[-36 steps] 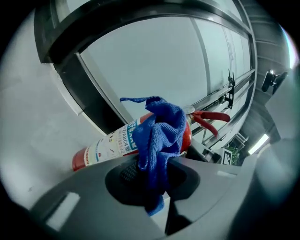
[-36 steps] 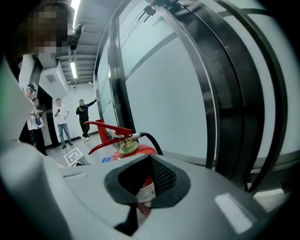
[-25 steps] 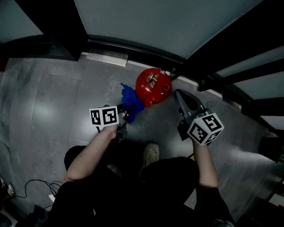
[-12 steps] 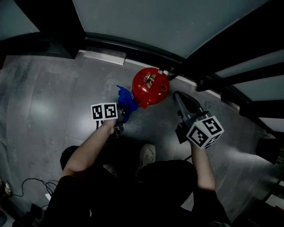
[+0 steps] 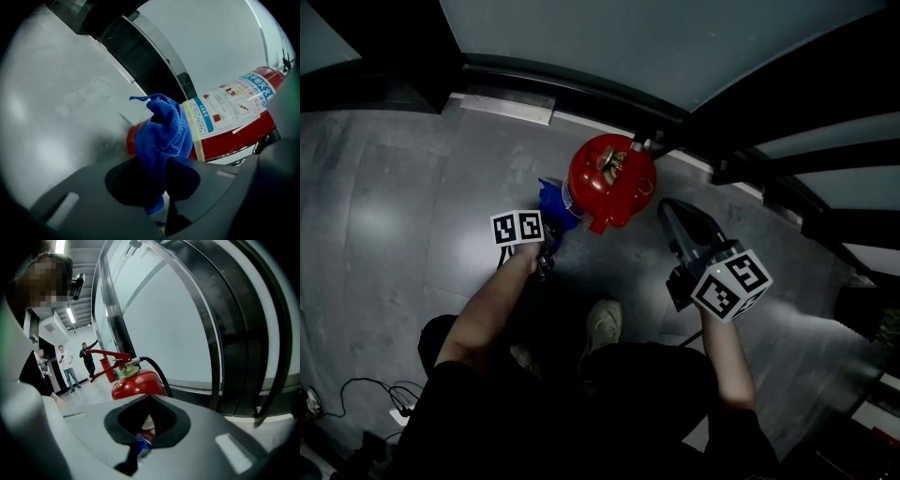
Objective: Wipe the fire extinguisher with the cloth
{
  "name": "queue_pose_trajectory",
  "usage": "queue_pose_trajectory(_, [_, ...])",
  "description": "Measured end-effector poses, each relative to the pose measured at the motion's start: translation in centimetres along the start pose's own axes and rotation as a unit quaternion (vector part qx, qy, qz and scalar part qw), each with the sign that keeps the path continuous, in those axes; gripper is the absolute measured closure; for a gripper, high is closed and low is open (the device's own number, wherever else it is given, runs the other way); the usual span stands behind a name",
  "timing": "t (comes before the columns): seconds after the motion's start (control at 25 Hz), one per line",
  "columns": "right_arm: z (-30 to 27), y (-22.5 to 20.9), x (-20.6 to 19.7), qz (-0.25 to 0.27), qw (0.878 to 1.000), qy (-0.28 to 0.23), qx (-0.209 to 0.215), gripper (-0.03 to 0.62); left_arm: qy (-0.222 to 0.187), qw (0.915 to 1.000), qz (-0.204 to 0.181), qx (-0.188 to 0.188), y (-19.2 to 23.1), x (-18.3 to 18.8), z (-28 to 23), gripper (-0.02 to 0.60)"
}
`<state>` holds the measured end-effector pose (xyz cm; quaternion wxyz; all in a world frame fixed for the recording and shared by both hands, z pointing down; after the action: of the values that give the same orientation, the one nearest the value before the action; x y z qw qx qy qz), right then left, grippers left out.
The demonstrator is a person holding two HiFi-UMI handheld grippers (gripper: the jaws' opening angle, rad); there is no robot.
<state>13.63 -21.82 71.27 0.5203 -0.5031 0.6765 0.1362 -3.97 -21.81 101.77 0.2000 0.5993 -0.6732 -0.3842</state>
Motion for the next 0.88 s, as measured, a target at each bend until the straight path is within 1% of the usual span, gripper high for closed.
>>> queue_pose_trajectory(0.2, [-0.5,-0.3,-0.5,-0.004,1.0,0.005,-0.001,0.589,0.011,0.9998,0.008,0.012,1.4,-0.3,-1.1,0.512])
queue_pose_trajectory(0.28, [-0.9,-0.3,-0.7,-0.007,1.0,0.011,-0.001,0.589,0.012,0.9998,0.001,0.019,1.7,-0.4,-1.1,0.512])
queue_pose_trajectory(0.32, [-1.1,-0.2,-0.7,-0.011,1.0,0.014,0.0,0.589,0.007,0.9995,-0.012,0.028,1.7,-0.2,-0.7,0.514])
queue_pose_trajectory(0.4, [-1.7,-0.1,-0.6,-0.016,1.0,0.018,0.0,0.589,-0.017,0.9964,-0.061,0.056,1.3,0.7,1.0,0.514])
queue_pose_trajectory(0.52, [-1.9,-0.8,-0.5,-0.026,0.999,0.028,-0.022,0.591,-0.068,0.9833,-0.143,0.089,-0.7,3.2,4.7,0.514])
queue_pose_trajectory(0.6, [-1.5,-1.6,-0.4,-0.033,0.997,0.037,-0.051,0.591,-0.099,0.9722,-0.192,0.09,-3.2,5.3,8.0,0.514])
queue_pose_trajectory(0.68, [-0.9,-2.2,0.2,-0.041,0.996,0.03,-0.074,0.591,-0.131,0.9619,-0.232,0.063,-6.6,7.3,11.5,0.514])
queue_pose_trajectory(0.76, [-0.4,-2.6,1.0,-0.044,0.995,0.012,-0.087,0.591,-0.159,0.9499,-0.268,0.021,-10.5,8.9,14.9,0.514])
queue_pose_trajectory(0.8, [-0.3,-2.7,1.4,-0.042,0.995,0.006,-0.092,0.591,-0.168,0.943,-0.287,0.0,-12.5,9.5,16.4,0.514])
queue_pose_trajectory(0.88, [-0.1,-2.8,2.0,-0.038,0.994,-0.003,-0.099,0.589,-0.168,0.9301,-0.324,-0.039,-16.3,10.3,18.5,0.514])
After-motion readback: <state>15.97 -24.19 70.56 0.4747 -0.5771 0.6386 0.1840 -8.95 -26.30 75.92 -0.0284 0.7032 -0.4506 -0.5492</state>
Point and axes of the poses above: the fingertips, and each gripper's own axes: z backward along the fingers, y to its left, x out of its top, the point moved 2 cm from there along z, backward along the fingers, and after that the axes turned 2 degrees about y, right-handed, at the moved point
